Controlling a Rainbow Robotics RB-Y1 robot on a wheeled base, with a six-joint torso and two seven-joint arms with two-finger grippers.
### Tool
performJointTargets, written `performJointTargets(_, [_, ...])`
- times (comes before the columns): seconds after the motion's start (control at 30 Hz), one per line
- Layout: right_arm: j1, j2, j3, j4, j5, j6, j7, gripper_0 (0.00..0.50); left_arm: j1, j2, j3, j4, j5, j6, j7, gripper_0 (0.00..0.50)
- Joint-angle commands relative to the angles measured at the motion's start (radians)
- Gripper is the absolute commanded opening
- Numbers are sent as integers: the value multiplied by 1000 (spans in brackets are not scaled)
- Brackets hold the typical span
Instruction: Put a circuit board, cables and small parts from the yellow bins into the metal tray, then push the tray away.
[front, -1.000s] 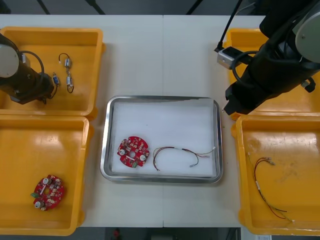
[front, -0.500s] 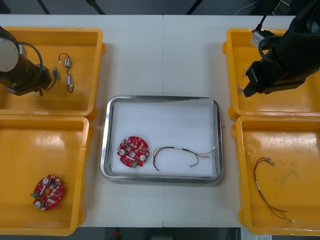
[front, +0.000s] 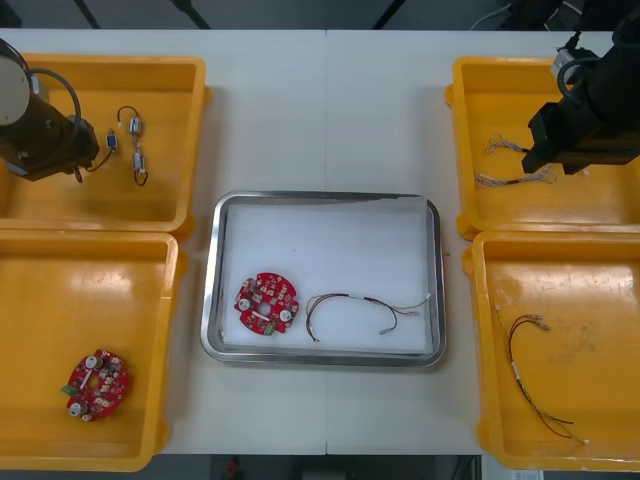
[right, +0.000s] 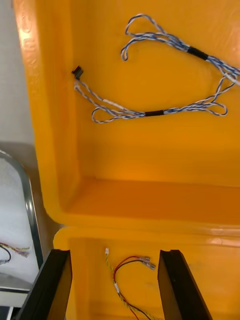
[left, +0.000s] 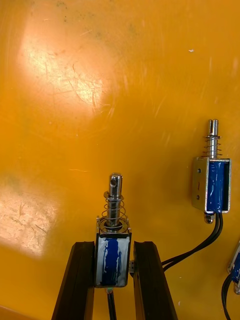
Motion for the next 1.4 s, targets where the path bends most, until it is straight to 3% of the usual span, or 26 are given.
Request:
performJointTargets(0.03, [-35, -41, -39, 50, 10, -39, -1, 500, -49, 18, 25, -8, -8, 9, 38, 0])
performJointTargets(0.33, [-67, -36, -39, 157, 12, -80, 74, 500, -45, 16, -33, -8, 19, -13, 42, 0])
performJointTargets(0.77, [-147, -10, -37, 372, 13, -129, 390, 500, -3, 16, -73, -8, 49, -96, 44, 0])
performJointTargets(1.17, [-207, 62, -36, 608, 24, -287, 766, 500, 18, 5, -118, 0, 81, -122, 45, 0])
performJointTargets(1.4, [-276, 99, 45, 761, 32, -385, 1074, 500, 18, 5, -132, 2, 81, -129, 45, 12])
